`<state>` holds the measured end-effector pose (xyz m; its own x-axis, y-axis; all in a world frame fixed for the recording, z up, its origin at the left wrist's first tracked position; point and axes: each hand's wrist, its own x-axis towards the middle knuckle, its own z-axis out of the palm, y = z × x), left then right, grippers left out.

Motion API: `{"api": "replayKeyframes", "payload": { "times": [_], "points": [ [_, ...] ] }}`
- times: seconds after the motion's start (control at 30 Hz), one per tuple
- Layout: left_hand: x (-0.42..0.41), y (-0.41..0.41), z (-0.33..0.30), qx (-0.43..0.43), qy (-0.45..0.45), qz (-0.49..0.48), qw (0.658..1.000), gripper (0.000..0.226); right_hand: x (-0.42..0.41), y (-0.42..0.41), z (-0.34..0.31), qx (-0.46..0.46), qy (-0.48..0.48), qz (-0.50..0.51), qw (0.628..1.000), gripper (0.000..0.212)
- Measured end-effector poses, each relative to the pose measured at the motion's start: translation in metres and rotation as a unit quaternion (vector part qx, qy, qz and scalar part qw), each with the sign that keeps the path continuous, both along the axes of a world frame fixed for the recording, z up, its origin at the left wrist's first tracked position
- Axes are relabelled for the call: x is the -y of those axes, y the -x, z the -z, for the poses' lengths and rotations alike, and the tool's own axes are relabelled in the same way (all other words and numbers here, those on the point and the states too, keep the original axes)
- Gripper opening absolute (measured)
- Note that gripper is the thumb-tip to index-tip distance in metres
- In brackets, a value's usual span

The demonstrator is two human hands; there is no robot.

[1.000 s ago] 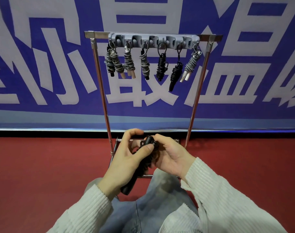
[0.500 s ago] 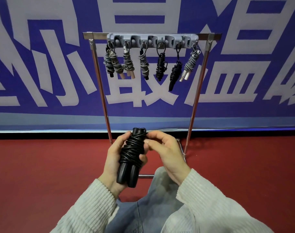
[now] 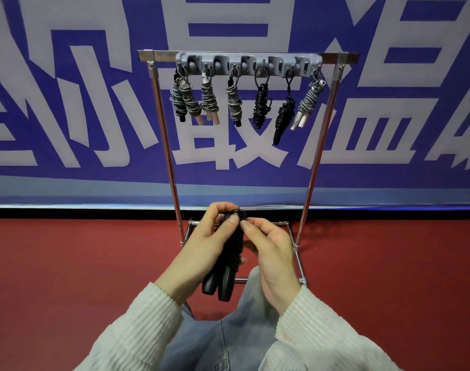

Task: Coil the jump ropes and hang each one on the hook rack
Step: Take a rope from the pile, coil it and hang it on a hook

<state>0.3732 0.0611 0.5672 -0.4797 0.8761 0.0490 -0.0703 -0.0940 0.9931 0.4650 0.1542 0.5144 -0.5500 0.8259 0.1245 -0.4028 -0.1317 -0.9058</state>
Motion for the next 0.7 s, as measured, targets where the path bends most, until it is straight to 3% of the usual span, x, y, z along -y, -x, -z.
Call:
{"api": "replayKeyframes", "payload": {
  "times": [0.13,0.33,0.53,0.7],
  "points": [
    [-0.01,-0.003,0.012,-0.084,-0.006,-0.063,0.994,0.021,0.005,0.002,-0.001,-0.009,0.011,0.028,0.999,0.016],
    [-0.012,-0.009,0.017,0.02,-0.05,-0.089,0.995,0.011,-0.002,-0.001,-0.007,0.008,-0.072,0.066,0.995,0.015],
    [-0.012,-0.012,0.024,-0.046,-0.059,-0.124,0.989,0.012,-0.005,0.003,-0.006,0.023,-0.056,0.037,0.997,0.009],
    [-0.011,-0.011,0.025,-0.06,-0.05,-0.116,0.99,0.004,-0.005,0.002,-0.005,0.011,-0.085,0.079,0.993,0.01]
  ]
}}
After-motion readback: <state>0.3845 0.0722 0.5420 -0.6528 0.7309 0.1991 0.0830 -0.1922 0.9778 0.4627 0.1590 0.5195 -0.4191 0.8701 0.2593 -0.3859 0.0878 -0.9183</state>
